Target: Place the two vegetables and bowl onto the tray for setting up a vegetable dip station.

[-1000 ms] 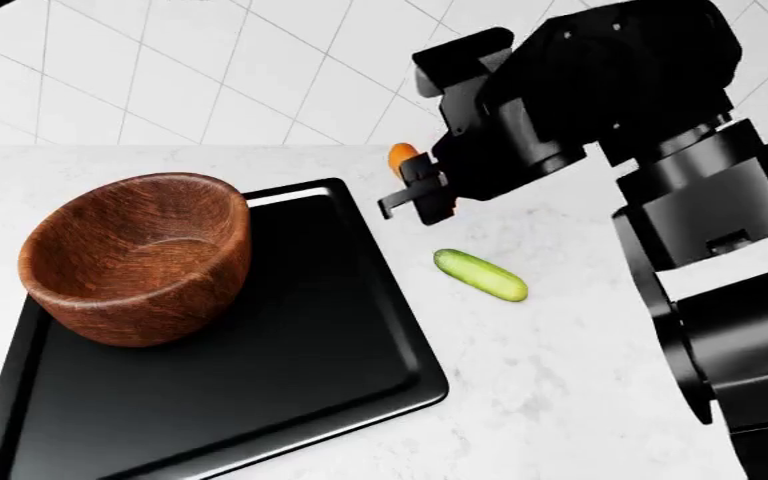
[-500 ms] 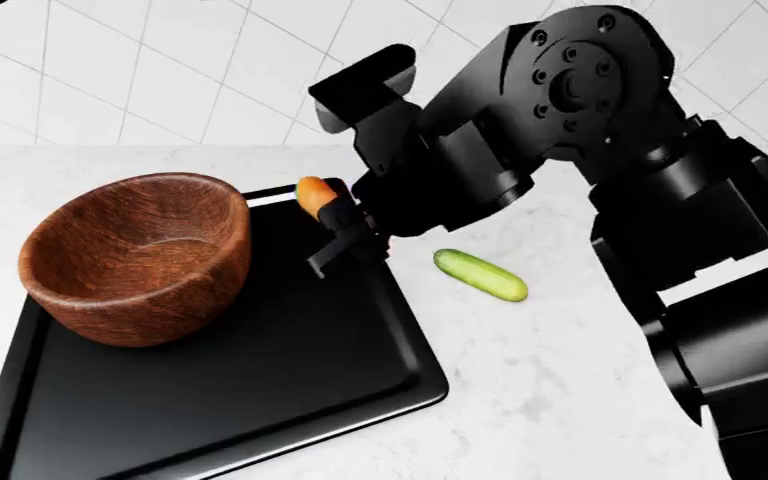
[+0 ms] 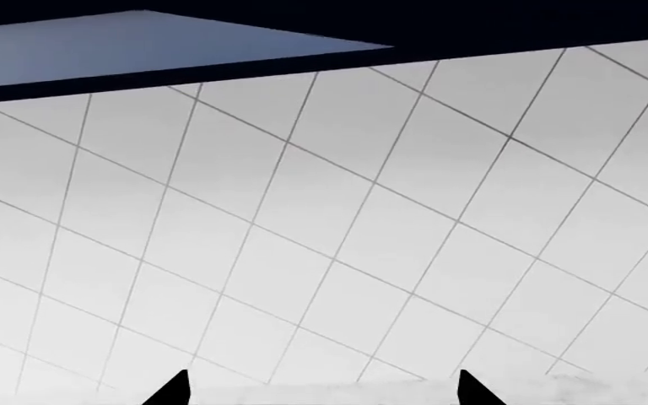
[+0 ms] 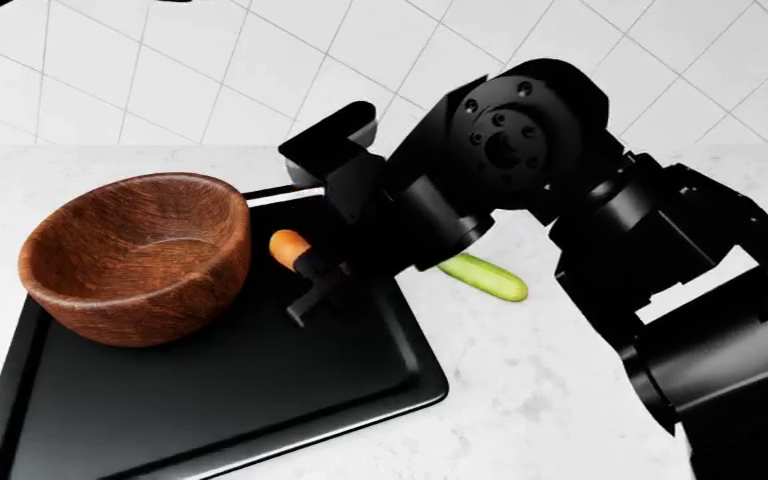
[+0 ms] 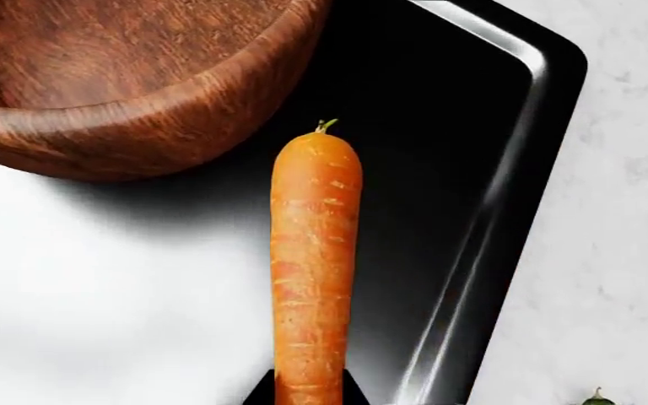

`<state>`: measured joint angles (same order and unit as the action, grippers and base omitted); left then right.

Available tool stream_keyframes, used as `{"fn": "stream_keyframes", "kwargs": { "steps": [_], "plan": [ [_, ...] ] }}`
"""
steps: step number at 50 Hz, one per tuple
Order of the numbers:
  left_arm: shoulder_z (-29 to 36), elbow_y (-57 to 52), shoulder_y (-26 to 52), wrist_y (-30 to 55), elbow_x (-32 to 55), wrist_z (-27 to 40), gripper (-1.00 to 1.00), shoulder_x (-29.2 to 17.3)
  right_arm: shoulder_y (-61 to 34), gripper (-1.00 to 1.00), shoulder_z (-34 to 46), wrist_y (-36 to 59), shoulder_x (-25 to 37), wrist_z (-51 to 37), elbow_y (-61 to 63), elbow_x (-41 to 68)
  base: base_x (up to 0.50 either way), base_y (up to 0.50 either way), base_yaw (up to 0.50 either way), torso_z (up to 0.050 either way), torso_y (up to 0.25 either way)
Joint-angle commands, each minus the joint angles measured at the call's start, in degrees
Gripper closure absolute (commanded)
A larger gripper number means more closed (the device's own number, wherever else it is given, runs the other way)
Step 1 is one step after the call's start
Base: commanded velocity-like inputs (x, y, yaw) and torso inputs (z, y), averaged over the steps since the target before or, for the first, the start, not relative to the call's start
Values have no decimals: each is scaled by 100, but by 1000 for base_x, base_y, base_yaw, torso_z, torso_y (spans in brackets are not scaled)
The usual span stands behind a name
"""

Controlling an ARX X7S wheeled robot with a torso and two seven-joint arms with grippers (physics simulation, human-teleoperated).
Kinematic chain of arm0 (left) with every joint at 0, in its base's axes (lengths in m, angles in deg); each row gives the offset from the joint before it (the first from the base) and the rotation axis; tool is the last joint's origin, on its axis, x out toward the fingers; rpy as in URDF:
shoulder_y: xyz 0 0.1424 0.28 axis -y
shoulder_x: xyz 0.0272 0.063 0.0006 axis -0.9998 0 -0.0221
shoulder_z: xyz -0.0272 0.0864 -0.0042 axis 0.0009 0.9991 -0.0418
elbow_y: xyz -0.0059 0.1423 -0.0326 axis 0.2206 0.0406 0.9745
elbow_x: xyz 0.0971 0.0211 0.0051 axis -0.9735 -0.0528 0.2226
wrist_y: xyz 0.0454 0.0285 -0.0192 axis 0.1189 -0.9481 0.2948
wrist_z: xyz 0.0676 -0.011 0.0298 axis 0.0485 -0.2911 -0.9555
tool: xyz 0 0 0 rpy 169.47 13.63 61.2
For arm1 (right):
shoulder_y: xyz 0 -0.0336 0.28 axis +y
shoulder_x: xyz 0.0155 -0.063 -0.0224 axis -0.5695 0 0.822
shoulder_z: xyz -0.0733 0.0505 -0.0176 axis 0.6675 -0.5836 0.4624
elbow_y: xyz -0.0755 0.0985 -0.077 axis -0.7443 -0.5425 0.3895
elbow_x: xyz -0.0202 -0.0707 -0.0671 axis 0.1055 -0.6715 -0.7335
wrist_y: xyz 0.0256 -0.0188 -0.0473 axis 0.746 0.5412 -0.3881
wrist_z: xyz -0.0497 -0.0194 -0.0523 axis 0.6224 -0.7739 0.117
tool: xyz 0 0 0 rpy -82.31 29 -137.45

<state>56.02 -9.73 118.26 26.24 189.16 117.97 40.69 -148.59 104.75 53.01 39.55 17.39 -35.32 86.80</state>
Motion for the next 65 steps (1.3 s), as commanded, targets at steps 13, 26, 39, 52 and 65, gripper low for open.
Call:
{"fn": "stream_keyframes", "kwargs": {
  "steps": [13, 26, 39, 52, 65],
  "plan": [
    [-60, 1, -24, 37, 24, 21, -100, -14, -94, -100, 146, -221, 25, 153, -183, 176, 0, 0, 0, 0, 0],
    [-105, 3, -1, 66, 47, 42, -100, -14, -529, -100, -259, -207, 297, -480, -249, 737, 0, 0, 0, 0, 0],
    [-158, -47, 69, 106, 139, 158, -100, 16, -845, -100, -300, -181, 913, -626, -970, 778, 0, 0, 0, 0, 0],
    [-171, 19, 87, 161, 123, 151, -100, 65, -944, -100, 55, 109, 1123, -160, -1351, 609, 0, 0, 0, 0, 0],
    [-180, 112, 130, 226, 119, 150, -100, 167, -894, -100, 300, 114, 1249, 328, -1514, 475, 0, 0, 0, 0, 0]
  ]
}}
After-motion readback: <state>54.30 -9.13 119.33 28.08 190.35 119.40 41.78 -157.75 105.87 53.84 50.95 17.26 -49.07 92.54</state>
